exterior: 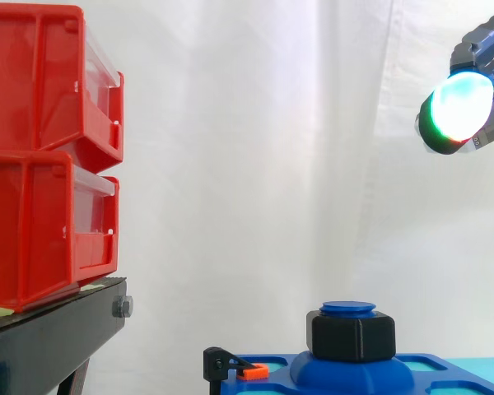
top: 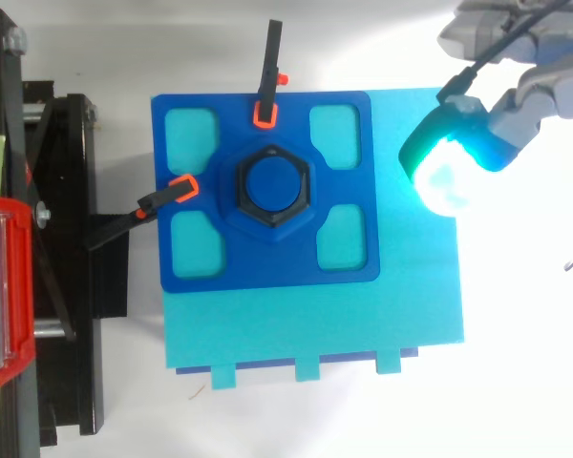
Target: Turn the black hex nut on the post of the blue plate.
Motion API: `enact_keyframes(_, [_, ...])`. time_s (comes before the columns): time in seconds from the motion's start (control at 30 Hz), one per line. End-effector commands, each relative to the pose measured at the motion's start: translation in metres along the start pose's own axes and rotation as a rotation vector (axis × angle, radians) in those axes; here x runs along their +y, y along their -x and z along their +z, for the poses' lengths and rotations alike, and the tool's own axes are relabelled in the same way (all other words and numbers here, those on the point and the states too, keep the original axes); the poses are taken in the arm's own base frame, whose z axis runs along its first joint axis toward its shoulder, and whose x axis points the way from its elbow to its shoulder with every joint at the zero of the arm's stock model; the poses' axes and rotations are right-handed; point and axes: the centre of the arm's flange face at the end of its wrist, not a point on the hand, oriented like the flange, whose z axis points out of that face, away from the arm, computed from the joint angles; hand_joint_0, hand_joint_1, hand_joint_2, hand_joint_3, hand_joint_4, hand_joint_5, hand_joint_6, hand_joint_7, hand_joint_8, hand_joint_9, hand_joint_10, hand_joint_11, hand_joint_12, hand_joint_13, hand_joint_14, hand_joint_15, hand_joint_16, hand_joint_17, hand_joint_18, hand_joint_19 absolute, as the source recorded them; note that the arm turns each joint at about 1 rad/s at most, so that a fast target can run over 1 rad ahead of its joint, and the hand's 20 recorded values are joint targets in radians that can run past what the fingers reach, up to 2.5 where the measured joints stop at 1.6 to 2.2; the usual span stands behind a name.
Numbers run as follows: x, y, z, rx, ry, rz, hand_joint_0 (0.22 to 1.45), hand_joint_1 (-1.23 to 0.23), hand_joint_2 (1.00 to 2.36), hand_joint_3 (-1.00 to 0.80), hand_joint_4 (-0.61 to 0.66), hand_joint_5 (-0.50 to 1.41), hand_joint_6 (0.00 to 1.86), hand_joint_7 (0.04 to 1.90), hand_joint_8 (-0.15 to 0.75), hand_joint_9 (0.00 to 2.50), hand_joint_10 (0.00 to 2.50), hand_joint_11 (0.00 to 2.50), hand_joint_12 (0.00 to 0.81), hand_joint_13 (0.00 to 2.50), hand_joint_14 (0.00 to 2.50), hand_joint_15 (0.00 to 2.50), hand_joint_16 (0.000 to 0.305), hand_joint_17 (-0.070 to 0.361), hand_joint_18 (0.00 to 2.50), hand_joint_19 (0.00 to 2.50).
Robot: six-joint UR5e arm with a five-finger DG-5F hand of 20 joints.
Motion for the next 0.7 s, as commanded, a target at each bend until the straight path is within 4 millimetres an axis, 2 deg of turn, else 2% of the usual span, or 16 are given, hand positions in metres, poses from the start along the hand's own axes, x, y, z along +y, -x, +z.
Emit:
enact_keyframes(0.0, [0.0000,0.0000,0.0000,0.000,0.000,0.000,0.44,-0.47,1.00,-0.50,0.10,-0.25,0.50,0.65,0.181,0.00,0.00,0.00,0.370,0.00,0.00,0.00,0.064,0.145,0.00,0.02])
enact_keyframes(0.23, [0.0000,0.0000,0.0000,0.000,0.000,0.000,0.44,-0.46,1.00,-0.50,0.12,-0.25,0.50,0.64,0.193,0.00,0.00,0.00,0.376,0.00,0.00,0.00,0.064,0.145,0.00,0.02])
enact_keyframes(0.4, [-0.0001,-0.0001,-0.0002,0.001,-0.001,0.000,0.44,-0.46,1.00,-0.50,0.11,-0.24,0.50,0.63,0.190,0.00,0.00,0.00,0.378,0.00,0.00,0.00,0.064,0.145,0.00,0.04])
enact_keyframes(0.57, [0.0000,0.0000,0.0000,0.000,0.000,0.000,0.44,-0.47,1.00,-0.50,0.06,-0.23,0.50,0.53,0.173,0.00,0.00,0.00,0.374,0.00,0.00,0.00,0.063,0.142,0.00,0.03])
enact_keyframes(0.67, [0.0000,0.0000,0.0000,0.000,0.000,0.000,0.44,-0.47,1.00,-0.50,0.06,-0.23,0.50,0.55,0.171,0.00,0.00,0.00,0.373,0.00,0.00,0.00,0.062,0.140,0.00,0.04])
